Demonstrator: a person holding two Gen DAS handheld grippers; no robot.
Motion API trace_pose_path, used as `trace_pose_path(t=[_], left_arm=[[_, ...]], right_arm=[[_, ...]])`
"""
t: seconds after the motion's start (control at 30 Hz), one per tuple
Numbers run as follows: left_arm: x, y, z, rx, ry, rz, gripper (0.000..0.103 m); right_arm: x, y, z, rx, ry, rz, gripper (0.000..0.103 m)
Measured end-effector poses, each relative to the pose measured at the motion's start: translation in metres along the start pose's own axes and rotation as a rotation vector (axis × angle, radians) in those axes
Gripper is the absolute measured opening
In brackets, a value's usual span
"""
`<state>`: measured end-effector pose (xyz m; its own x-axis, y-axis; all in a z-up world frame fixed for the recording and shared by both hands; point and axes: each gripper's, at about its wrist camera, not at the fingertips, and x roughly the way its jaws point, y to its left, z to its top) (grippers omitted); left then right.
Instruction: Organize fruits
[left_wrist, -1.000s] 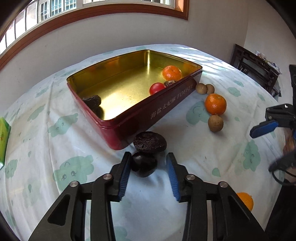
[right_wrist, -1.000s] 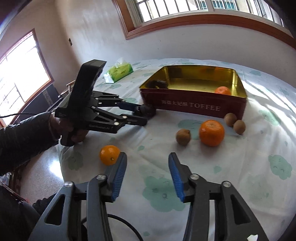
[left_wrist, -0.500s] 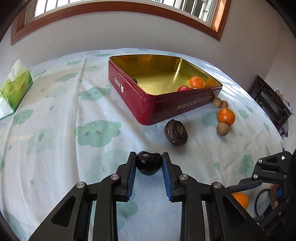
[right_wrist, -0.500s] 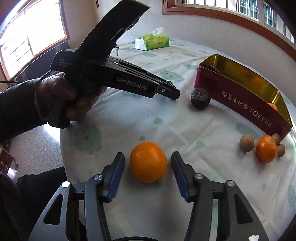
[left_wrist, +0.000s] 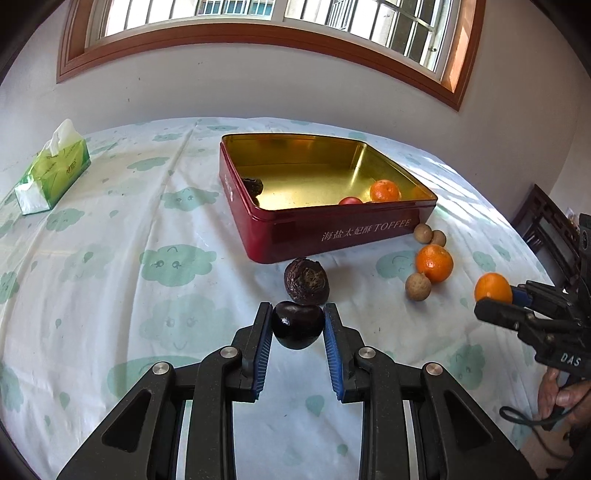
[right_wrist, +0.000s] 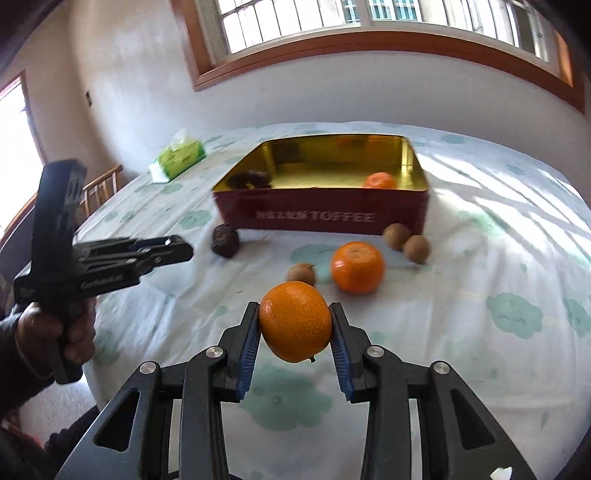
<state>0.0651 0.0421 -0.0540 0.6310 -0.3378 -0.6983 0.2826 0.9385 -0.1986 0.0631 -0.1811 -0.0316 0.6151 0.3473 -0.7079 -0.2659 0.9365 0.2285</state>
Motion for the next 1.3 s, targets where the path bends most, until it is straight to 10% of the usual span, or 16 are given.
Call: trace_pose_path(t=[0.4,1.3], left_arm=[[0.021,-0.026,0.002,-0.074,-0.046,0.105,0.028],[0.017,-0.029,-0.003,-0.086,-0.077,0.235,0.028]], right_arm=[[0.014,-0.054,0.0,0.194,0.004,-0.138,0.034],[0.017,-0.052,-0.003,0.196,-0.002,-0.146,0.034]])
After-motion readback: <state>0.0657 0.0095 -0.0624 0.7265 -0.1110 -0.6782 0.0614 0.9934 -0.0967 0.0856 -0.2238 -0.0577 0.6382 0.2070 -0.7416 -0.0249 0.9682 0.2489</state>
